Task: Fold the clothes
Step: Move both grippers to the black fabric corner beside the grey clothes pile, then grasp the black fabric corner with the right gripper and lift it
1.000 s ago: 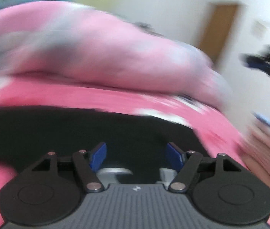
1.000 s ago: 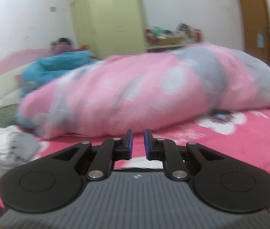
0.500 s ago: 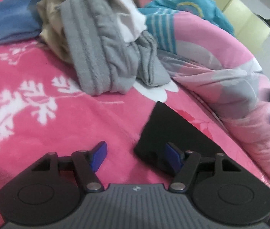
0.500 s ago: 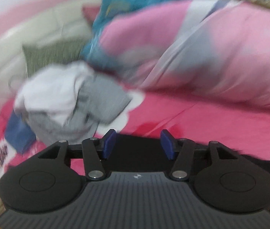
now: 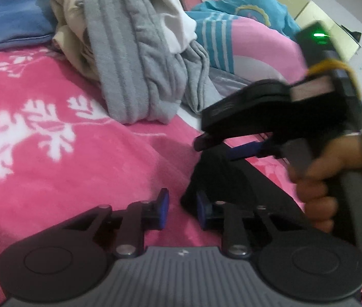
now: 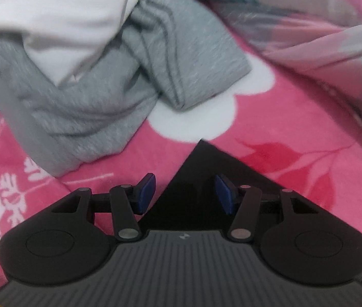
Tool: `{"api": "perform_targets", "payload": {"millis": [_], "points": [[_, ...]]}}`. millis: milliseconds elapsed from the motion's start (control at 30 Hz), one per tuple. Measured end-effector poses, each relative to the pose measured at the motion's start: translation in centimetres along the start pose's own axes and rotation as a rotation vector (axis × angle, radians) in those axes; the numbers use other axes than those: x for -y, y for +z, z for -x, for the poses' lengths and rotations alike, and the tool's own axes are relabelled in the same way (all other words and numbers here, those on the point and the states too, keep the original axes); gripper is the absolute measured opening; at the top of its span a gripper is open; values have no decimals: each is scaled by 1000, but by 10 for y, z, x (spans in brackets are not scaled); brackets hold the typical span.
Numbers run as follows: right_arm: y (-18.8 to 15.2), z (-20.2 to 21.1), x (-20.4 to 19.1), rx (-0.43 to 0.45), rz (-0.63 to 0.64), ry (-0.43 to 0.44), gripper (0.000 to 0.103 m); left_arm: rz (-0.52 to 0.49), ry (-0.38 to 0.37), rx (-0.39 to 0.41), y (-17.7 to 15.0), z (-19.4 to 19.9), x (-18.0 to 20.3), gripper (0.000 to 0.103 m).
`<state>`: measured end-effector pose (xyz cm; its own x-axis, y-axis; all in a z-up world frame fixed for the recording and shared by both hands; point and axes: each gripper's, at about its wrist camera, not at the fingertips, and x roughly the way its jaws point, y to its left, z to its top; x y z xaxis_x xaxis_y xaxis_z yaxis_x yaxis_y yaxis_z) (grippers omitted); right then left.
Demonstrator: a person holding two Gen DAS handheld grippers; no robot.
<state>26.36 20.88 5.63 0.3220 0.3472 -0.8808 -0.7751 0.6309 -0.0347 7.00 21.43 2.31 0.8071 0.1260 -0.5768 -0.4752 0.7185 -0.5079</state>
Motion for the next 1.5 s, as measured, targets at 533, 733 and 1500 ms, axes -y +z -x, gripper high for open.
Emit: {"api": "perform_targets", "payload": {"millis": [533,733,1500], "points": [[-36,65,44,250,-143,5,3,-290,-215,175,-14,41,45,4],[-81,124,95,388,-249,-6,3,-534,-369,239,-43,58,85,5],[-246,106,222,360,-822,-3,14,-804,-385,-114,-86,15,113,34]]}}
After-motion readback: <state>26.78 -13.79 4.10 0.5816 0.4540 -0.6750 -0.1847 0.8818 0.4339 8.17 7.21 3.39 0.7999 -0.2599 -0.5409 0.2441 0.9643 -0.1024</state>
